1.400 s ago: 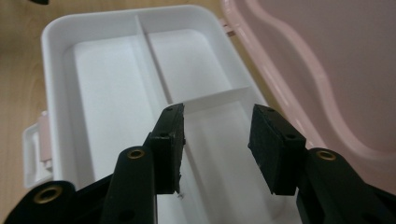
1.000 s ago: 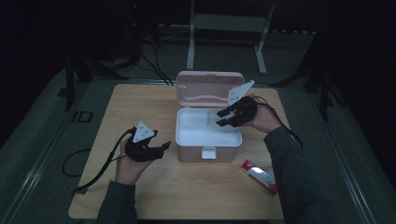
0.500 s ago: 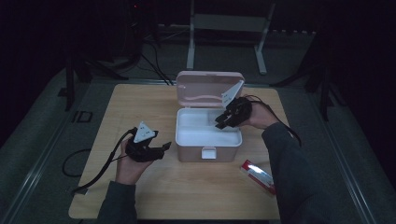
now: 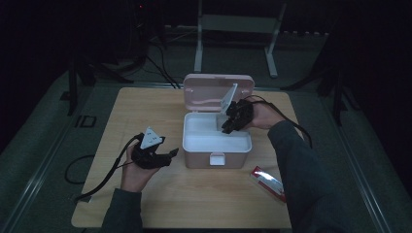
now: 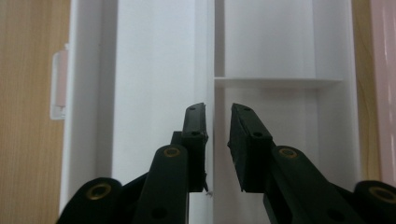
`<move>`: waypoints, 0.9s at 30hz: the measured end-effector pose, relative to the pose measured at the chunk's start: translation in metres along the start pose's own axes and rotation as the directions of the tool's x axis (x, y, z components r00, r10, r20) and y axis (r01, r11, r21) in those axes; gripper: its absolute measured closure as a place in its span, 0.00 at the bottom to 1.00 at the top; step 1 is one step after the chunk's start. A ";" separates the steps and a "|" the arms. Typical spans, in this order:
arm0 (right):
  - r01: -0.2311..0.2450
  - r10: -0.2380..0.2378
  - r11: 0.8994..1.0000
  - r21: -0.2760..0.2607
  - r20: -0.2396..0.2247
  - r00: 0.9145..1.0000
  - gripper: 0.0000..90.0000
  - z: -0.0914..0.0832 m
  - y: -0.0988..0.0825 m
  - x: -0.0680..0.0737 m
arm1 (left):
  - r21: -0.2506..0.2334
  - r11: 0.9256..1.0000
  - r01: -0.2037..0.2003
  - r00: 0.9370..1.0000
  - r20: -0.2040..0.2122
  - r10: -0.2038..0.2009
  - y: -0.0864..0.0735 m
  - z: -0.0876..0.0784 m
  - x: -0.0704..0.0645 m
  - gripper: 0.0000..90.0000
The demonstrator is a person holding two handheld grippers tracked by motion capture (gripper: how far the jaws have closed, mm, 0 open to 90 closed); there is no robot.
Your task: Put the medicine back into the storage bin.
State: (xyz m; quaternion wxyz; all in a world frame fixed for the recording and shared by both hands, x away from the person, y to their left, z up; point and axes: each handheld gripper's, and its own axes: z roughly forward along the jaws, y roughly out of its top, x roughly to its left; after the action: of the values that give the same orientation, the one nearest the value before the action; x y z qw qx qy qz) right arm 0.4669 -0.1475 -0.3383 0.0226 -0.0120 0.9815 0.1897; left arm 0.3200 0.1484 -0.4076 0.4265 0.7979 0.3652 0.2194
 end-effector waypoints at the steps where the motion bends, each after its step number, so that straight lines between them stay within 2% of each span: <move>1: 0.007 -0.007 1.000 0.017 -0.003 1.000 0.87 0.002 0.004 -0.002 | -0.001 1.000 0.000 1.000 0.001 0.000 0.000 0.000 0.000 0.38; 10: 0.027 -0.026 0.995 0.097 -0.010 1.000 0.90 0.008 0.018 -0.005 | -0.007 1.000 0.004 1.000 0.000 -0.004 -0.001 -0.002 0.002 0.38; 15: 0.040 -0.038 0.987 0.153 -0.014 0.999 0.91 0.012 0.027 -0.004 | -0.006 1.000 0.008 1.000 0.002 -0.008 -0.002 0.000 0.002 0.38; 21: 0.064 -0.060 0.975 0.213 -0.025 0.998 0.93 0.022 0.038 -0.003 | -0.005 1.000 0.006 1.000 0.001 -0.006 -0.002 0.000 0.002 0.38; 25: 0.065 -0.060 0.958 0.280 -0.027 0.998 0.95 0.032 0.043 -0.001 | -0.004 1.000 0.008 1.000 -0.001 -0.008 -0.003 0.000 0.002 0.38; 27: 0.068 -0.062 0.954 0.291 -0.030 0.998 0.95 0.034 0.044 -0.001 | -0.004 1.000 0.010 1.000 -0.001 -0.010 -0.003 0.000 0.002 0.38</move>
State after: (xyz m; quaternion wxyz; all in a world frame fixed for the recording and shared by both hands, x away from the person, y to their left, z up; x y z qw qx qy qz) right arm 0.4678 -0.0940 -0.3534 0.0203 -0.0425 0.9980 0.0421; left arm 0.3203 0.1513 -0.4096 0.4292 0.7950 0.3689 0.2185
